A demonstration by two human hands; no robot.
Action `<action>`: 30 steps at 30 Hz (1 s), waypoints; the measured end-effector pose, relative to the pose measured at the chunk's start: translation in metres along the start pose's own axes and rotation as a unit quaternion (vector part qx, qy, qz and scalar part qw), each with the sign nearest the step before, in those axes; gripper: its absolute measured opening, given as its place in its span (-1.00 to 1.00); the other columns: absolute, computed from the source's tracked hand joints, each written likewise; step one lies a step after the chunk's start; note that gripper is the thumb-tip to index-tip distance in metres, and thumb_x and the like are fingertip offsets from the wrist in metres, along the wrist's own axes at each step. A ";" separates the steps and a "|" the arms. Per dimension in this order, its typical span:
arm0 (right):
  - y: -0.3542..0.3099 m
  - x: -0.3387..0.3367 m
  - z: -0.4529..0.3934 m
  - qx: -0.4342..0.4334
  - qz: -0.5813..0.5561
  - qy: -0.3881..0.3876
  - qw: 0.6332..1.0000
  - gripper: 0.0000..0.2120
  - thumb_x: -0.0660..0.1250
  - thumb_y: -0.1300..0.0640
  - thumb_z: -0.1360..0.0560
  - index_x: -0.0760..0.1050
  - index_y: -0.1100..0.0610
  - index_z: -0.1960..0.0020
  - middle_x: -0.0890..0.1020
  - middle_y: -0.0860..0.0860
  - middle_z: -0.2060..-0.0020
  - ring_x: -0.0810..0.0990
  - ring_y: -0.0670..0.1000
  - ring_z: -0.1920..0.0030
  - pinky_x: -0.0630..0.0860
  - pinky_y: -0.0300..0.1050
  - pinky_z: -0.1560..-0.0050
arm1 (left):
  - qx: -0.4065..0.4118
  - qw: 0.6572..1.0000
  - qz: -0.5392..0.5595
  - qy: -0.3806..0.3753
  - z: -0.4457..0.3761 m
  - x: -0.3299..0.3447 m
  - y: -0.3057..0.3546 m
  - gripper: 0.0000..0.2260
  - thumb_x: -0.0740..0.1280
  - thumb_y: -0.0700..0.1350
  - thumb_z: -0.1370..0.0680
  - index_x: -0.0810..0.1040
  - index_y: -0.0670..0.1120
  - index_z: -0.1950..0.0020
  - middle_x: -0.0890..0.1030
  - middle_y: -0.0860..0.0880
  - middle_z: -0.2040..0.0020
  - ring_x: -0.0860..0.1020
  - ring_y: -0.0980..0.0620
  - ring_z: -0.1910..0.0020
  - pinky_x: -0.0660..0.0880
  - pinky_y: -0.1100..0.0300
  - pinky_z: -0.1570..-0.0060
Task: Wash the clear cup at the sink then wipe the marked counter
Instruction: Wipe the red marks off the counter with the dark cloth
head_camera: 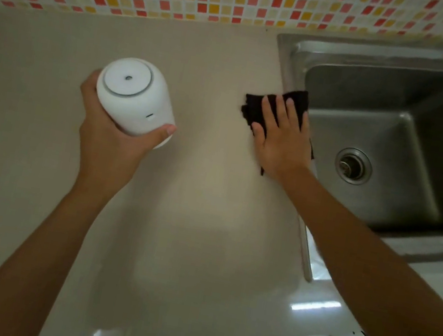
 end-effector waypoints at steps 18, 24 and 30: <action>0.001 -0.005 -0.012 0.025 -0.019 -0.028 0.999 -0.47 -0.13 -0.11 -0.63 0.00 0.01 -0.56 0.06 0.06 -0.56 -0.07 0.09 -0.55 -0.14 0.13 -0.50 | -0.010 0.999 -0.030 -0.041 0.012 0.025 -0.002 -0.10 0.62 0.02 -0.25 0.17 0.03 -0.44 0.44 0.11 -0.34 0.48 0.15 -0.24 0.44 0.23 -0.22; 0.004 0.002 0.087 -0.003 -0.026 0.015 1.000 -0.47 -0.08 -0.10 -0.63 0.10 0.06 -0.55 0.16 0.12 -0.53 0.04 0.14 -0.54 0.00 0.17 -0.50 | -0.029 0.998 -0.002 -0.047 0.022 0.038 -0.005 -0.10 0.63 -0.03 -0.24 0.17 0.03 -0.44 0.45 0.12 -0.31 0.48 0.18 -0.22 0.43 0.42 -0.15; 0.041 0.002 0.204 0.001 -0.106 0.010 0.994 -0.54 0.23 0.19 -0.60 0.27 0.16 -0.47 0.26 0.15 -0.48 0.28 0.18 -0.46 0.45 0.14 -0.29 | -0.025 0.999 0.019 -0.041 0.026 0.045 -0.006 -0.13 0.64 -0.05 -0.22 0.22 0.06 -0.40 0.46 0.17 -0.24 0.47 0.27 -0.19 0.45 0.22 -0.24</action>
Point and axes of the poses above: each hand's wrist, its own z-axis away from the middle knuckle, its own x-axis out of the palm, y = z × x, the point moved 2 cm from there along -z, towards the middle knuckle
